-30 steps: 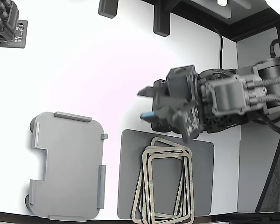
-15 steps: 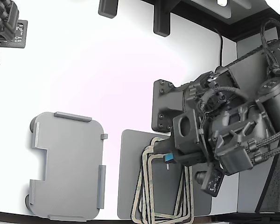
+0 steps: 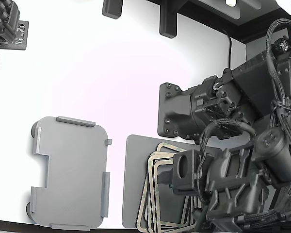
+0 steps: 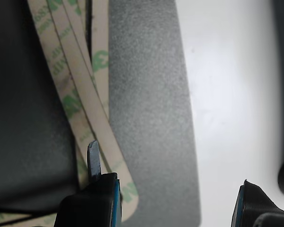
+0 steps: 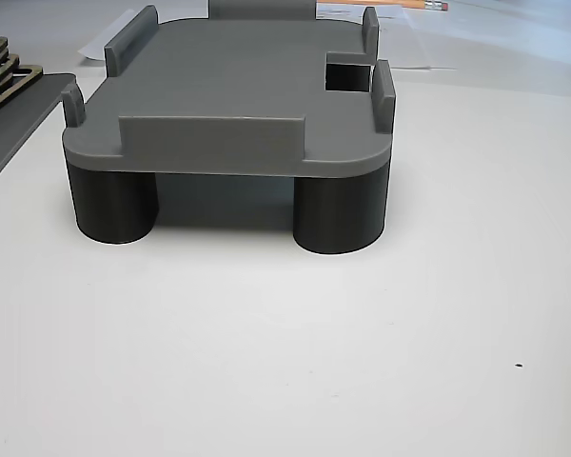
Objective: Move top rectangular frame to the holder.
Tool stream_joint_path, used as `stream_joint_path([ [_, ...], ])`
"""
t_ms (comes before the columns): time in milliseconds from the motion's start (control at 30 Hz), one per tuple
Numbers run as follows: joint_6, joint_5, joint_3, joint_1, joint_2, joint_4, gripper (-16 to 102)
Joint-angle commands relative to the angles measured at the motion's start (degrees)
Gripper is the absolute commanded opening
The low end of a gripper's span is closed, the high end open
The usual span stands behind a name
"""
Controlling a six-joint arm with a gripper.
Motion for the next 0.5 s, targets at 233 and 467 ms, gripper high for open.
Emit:
stream_joint_path([
  [233,4.66,-0.88,-5.71,5.89,-8.44,-1.58,100],
  [467,5.01,-0.35,-6.15,10.02,-11.95,-4.66,100],
])
